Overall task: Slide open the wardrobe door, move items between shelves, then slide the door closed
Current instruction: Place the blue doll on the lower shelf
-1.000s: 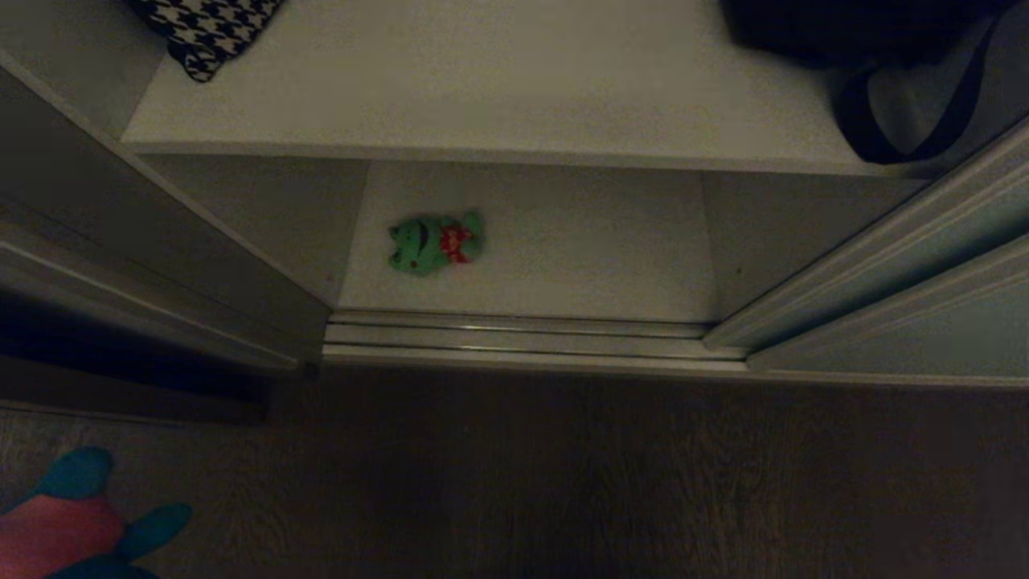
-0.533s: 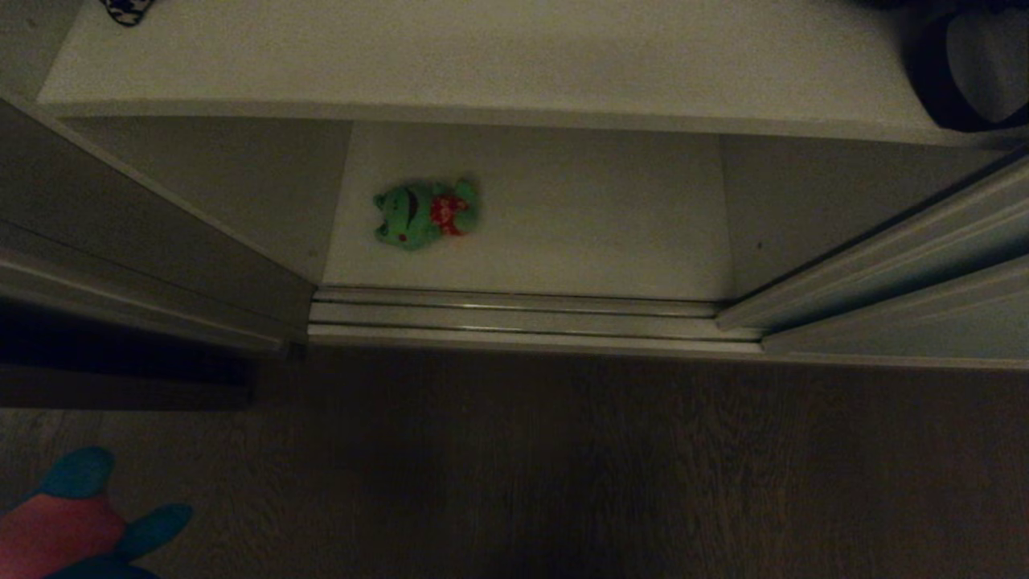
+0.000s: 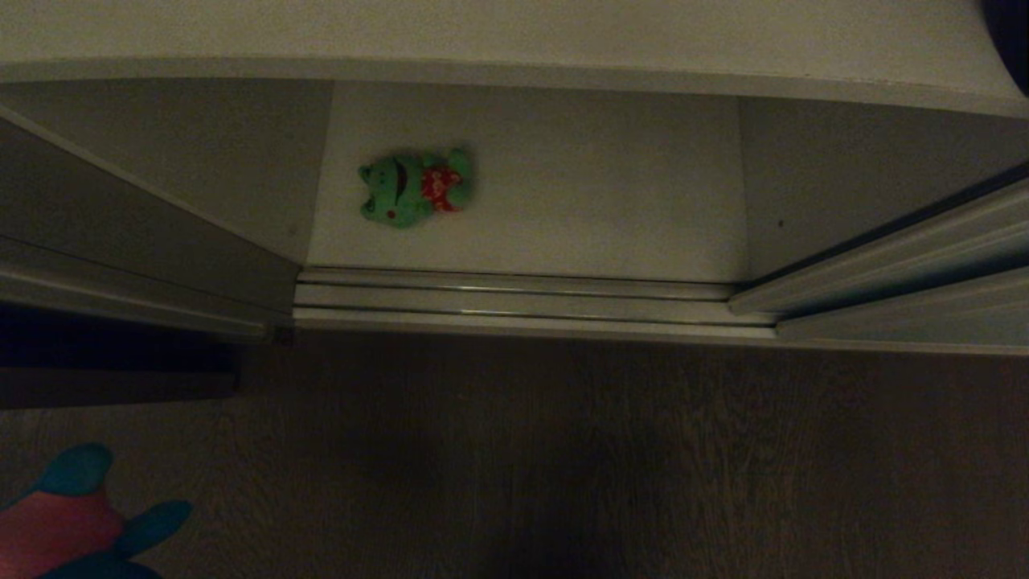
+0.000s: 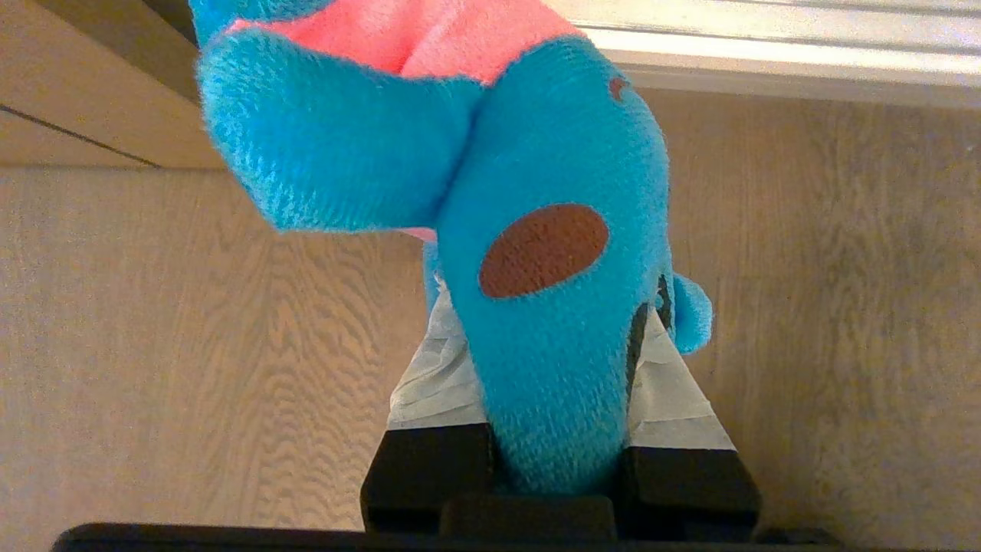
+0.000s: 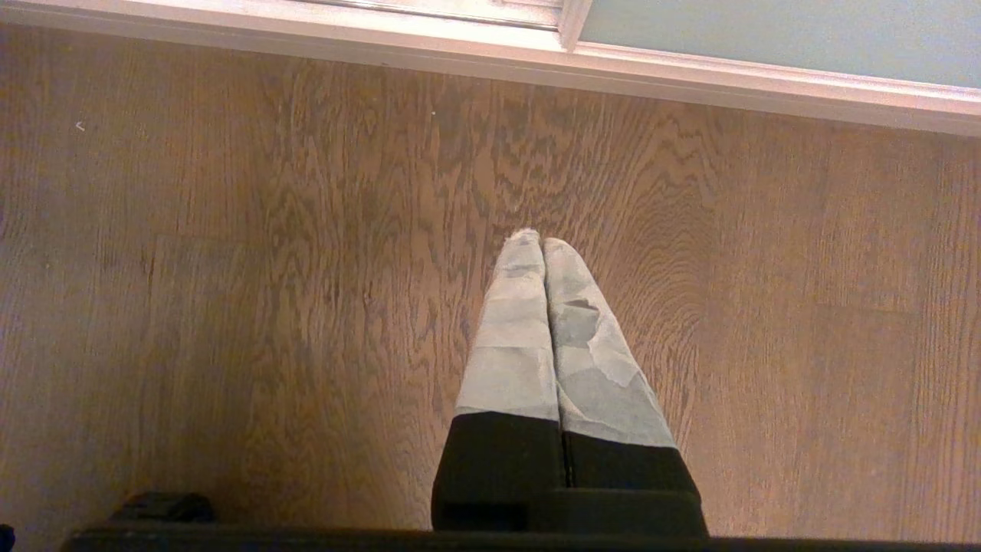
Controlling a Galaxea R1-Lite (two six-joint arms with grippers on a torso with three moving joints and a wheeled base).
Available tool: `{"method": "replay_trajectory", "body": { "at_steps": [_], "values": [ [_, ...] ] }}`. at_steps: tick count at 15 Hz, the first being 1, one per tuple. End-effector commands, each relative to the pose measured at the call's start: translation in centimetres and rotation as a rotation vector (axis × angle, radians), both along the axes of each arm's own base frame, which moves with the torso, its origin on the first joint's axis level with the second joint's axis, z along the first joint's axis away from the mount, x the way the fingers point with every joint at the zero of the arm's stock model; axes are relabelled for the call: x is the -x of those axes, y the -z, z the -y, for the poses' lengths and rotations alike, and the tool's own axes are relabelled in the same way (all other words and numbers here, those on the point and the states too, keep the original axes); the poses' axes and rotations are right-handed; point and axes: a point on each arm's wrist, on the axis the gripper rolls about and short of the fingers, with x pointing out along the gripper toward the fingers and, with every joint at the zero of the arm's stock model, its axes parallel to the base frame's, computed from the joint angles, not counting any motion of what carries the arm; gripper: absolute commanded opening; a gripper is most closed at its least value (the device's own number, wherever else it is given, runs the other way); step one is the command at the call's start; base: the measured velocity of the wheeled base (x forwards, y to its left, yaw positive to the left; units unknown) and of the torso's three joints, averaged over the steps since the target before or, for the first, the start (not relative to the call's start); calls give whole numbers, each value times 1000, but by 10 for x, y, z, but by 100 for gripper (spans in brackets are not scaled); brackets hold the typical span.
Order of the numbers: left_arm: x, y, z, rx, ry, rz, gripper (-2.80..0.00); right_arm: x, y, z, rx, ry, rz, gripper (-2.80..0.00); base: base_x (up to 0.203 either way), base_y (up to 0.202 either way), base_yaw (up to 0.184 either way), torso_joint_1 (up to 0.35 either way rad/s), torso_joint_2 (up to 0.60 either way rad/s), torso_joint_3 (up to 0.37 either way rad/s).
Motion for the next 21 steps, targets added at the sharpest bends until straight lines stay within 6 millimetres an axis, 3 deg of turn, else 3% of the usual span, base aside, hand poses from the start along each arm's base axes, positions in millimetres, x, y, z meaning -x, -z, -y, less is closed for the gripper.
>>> {"method": "replay_trajectory", "body": {
  "at_steps": [1,16,21],
  "values": [
    [0,0,0,-10,0,-1,-280,0,0,0,1,-1,-1,-280,0,0,0,0,0,0],
    [1,-2,0,-13,8,-11,-280,0,0,0,1,0,-1,-280,0,0,0,0,0,0],
    [-4,-39,2,-3,73,-228,-280,0,0,0,1,-1,-2,-280,0,0,0,0,0,0]
  ]
}}
